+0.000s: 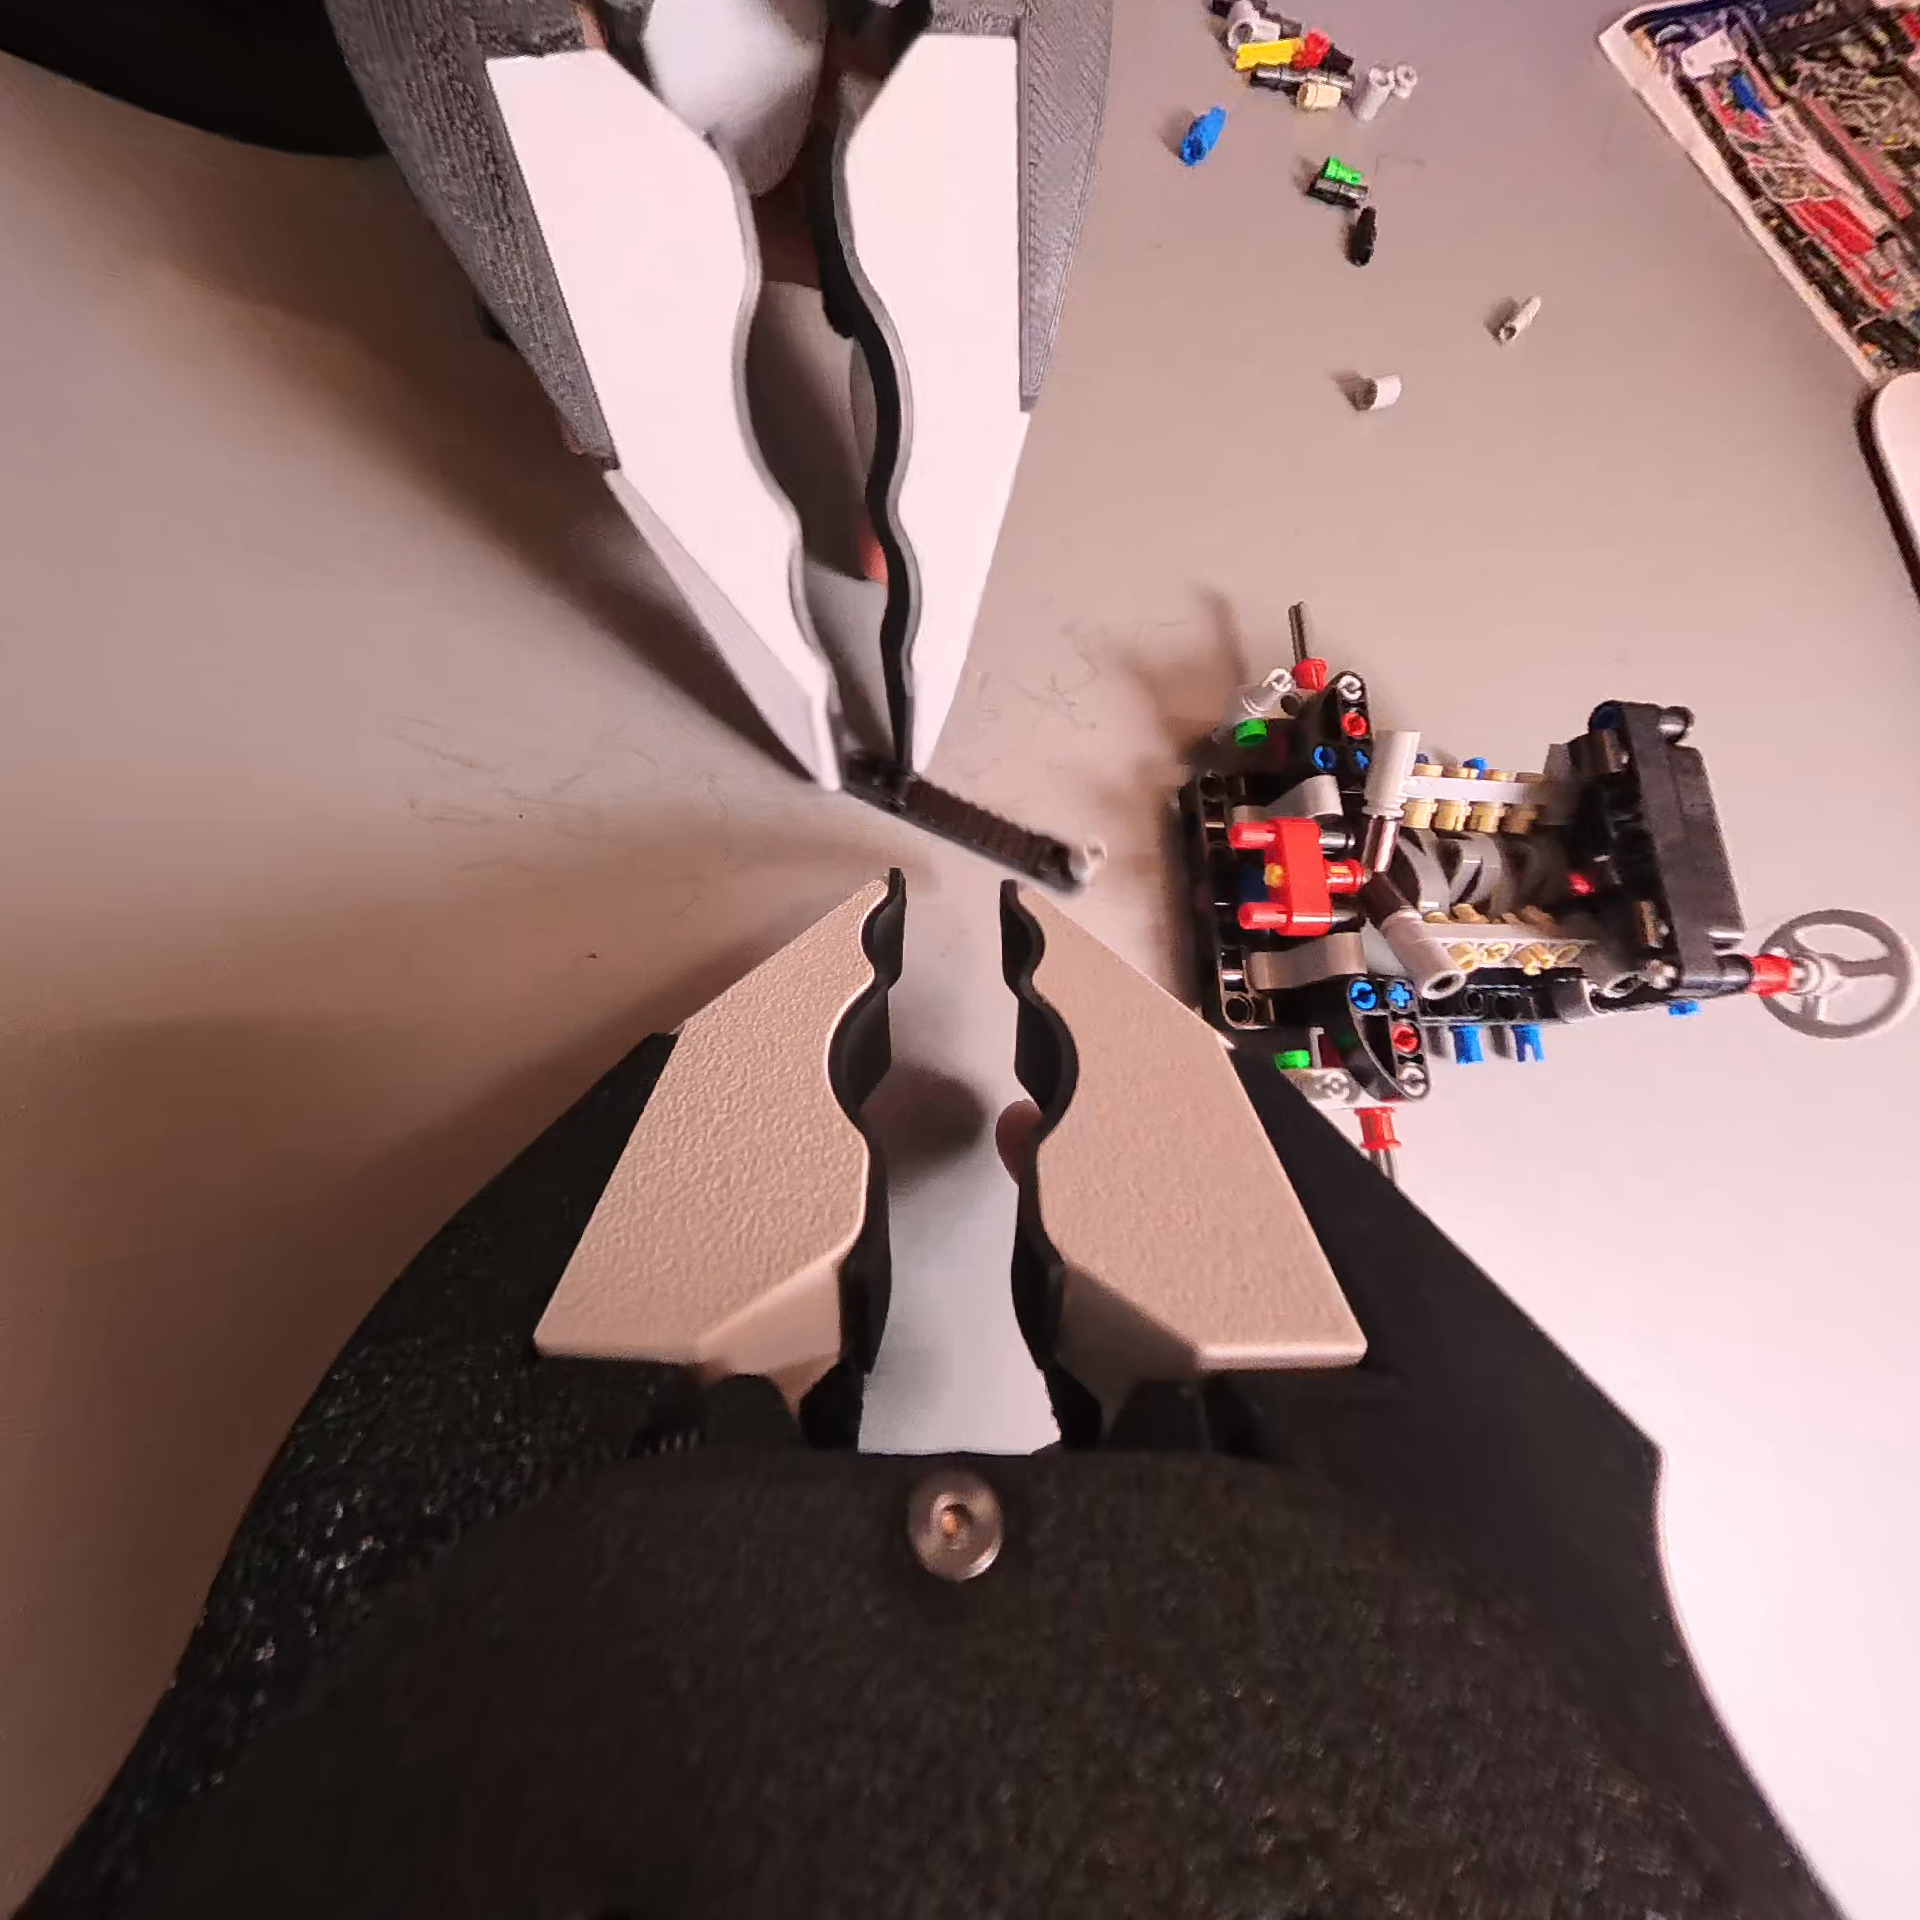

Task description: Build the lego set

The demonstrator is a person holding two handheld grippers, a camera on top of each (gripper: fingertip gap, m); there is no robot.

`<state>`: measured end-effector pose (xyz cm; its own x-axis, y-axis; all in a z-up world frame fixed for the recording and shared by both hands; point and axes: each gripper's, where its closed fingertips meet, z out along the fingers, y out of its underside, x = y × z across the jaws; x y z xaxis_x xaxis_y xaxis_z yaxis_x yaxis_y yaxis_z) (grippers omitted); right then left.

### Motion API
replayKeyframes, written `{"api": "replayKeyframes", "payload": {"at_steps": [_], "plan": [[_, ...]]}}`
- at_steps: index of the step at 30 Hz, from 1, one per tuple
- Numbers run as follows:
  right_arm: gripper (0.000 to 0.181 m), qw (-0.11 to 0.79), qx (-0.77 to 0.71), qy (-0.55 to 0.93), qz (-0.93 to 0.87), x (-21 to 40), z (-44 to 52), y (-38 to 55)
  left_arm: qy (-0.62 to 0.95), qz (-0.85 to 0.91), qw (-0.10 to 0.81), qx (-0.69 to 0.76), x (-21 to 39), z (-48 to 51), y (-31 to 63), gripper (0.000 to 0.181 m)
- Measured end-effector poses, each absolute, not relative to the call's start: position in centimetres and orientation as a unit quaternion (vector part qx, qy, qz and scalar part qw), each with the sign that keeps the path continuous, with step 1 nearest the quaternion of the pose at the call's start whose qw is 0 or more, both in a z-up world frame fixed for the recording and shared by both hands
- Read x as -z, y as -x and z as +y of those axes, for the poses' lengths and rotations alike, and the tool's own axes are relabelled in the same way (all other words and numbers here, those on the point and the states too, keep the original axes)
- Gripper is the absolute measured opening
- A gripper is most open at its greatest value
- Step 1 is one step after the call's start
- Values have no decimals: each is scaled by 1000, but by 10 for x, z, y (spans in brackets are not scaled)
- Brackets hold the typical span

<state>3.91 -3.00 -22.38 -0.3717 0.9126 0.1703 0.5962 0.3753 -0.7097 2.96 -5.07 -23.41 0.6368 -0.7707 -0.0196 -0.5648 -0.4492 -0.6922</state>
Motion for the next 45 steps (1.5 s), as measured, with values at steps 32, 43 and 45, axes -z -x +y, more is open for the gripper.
{"api": "replayKeyframes", "payload": {"at_steps": [32,43,45], "plan": [[14,261,-270,461,-804,230,-28,-48,805,440,372,140,235,-33,-40,7],[5,263,-283,456,-802,228,-34,-43,790,463,371,154,235,-37,-43,7],[4,260,-286,457,-801,228,-35,-44,790,463,372,151,234,-36,-43,8]]}}
